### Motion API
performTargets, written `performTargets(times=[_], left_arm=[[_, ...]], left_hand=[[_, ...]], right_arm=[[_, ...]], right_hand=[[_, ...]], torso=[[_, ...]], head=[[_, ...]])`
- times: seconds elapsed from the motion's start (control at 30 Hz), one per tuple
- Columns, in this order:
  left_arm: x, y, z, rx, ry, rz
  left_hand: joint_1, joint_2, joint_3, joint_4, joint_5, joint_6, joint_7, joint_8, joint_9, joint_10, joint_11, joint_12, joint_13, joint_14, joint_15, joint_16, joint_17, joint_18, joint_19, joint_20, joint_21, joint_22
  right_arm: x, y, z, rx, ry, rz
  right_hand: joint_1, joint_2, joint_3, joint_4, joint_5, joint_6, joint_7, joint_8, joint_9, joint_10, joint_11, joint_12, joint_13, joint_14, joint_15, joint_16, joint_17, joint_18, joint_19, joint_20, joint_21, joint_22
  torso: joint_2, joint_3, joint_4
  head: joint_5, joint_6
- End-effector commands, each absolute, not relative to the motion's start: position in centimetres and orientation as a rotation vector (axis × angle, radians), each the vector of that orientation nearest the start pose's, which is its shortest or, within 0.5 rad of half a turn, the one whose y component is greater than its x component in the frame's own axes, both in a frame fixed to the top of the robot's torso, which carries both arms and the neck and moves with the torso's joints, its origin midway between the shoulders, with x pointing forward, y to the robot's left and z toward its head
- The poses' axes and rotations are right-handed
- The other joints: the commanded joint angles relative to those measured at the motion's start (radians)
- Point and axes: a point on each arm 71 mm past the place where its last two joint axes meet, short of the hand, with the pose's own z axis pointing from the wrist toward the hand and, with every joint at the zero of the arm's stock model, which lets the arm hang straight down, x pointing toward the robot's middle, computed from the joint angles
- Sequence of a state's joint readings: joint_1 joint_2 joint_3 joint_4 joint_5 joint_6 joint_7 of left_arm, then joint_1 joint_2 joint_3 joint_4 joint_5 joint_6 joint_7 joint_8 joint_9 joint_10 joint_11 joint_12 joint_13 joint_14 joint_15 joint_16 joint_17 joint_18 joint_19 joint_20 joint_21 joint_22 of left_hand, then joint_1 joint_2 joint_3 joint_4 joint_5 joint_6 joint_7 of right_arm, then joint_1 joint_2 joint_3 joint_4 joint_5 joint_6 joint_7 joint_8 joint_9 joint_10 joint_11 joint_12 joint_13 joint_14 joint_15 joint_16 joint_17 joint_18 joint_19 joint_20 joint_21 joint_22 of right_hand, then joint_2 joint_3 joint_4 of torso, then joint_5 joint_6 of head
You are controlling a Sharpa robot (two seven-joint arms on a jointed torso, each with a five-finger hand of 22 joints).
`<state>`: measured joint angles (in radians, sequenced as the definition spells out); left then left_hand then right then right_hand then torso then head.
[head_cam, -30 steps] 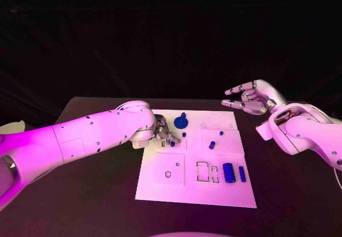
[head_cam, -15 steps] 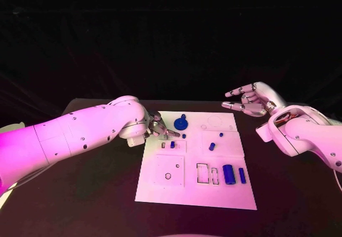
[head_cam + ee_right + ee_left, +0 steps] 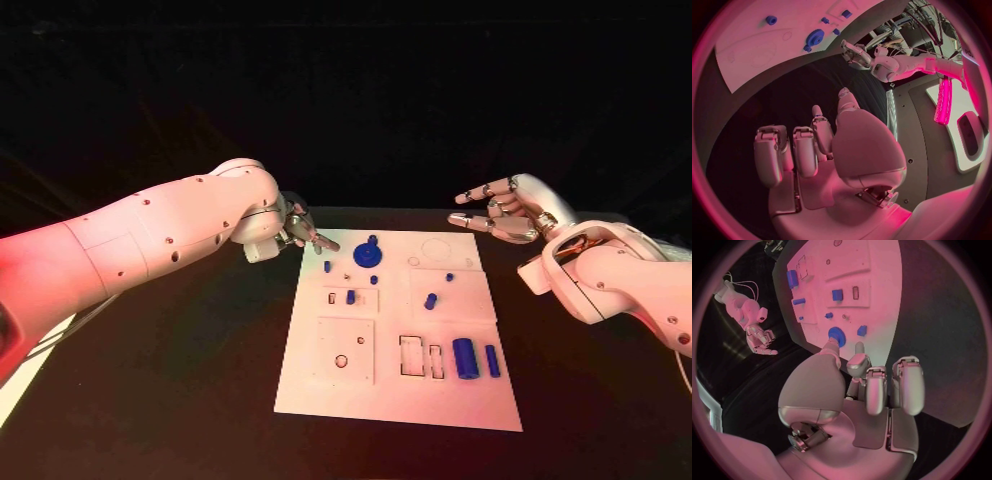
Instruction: Assemble the parts on the task board
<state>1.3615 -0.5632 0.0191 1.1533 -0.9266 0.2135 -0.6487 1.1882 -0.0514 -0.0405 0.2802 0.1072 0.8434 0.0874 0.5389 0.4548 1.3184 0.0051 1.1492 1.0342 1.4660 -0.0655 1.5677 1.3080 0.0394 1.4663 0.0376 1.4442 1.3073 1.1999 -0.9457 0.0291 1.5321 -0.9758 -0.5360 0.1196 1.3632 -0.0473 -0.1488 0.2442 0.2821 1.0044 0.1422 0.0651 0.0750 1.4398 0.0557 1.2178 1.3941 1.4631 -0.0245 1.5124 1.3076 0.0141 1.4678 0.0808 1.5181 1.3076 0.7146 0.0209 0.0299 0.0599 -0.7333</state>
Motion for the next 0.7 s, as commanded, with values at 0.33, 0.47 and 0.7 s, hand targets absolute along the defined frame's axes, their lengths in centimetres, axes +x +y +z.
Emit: performTargets(times=[0.33,0.47,0.7], left_arm=[[57.9,17.2,-16.5,-0.282,2.326,-0.28],[57.9,16.9,-16.9,-0.258,2.34,-0.259],[57.9,17.0,-17.1,-0.238,2.352,-0.221]], left_hand=[[-0.013,0.016,-0.047,0.008,-0.006,0.061,-0.018,0.029,-0.002,0.012,-0.01,0.013,0.011,0.105,-0.001,0.003,0.263,0.0,0.044,0.005,0.014,0.092],[-0.009,0.021,-0.055,0.007,-0.006,0.07,-0.023,0.042,0.006,0.016,-0.014,0.018,0.016,0.105,-0.005,0.003,0.263,-0.001,0.045,0.002,0.017,0.096],[-0.005,0.027,-0.062,0.006,-0.005,0.076,-0.028,0.054,0.015,0.021,-0.018,0.024,0.022,0.105,-0.009,0.003,0.263,-0.002,0.046,-0.002,0.019,0.099]], right_arm=[[49.3,-25.3,-14.4,0.303,1.417,0.908],[49.3,-25.2,-14.4,0.303,1.418,0.908],[49.3,-25.3,-14.4,0.303,1.418,0.908]], right_hand=[[-0.013,0.002,-0.008,-0.001,-0.005,0.001,-0.003,0.003,0.001,-0.003,-0.003,-0.001,0.012,0.085,0.004,-0.003,0.164,0.009,0.05,0.005,-0.006,0.174],[-0.013,0.002,-0.008,-0.001,-0.005,0.001,-0.003,0.003,0.001,-0.003,-0.003,-0.001,0.012,0.085,0.004,-0.003,0.164,0.009,0.05,0.005,-0.006,0.174],[-0.013,0.002,-0.008,-0.001,-0.005,0.001,-0.003,0.003,0.001,-0.003,-0.003,-0.001,0.012,0.085,0.004,-0.003,0.164,0.009,0.05,0.005,-0.006,0.174]], torso=[[0.001,-0.0006,-0.0005],[0.001,-0.0006,-0.0009],[-0.001,0.0001,0.0019]], head=[[-0.003,-0.002],[-0.001,-0.005],[0.001,-0.008]])
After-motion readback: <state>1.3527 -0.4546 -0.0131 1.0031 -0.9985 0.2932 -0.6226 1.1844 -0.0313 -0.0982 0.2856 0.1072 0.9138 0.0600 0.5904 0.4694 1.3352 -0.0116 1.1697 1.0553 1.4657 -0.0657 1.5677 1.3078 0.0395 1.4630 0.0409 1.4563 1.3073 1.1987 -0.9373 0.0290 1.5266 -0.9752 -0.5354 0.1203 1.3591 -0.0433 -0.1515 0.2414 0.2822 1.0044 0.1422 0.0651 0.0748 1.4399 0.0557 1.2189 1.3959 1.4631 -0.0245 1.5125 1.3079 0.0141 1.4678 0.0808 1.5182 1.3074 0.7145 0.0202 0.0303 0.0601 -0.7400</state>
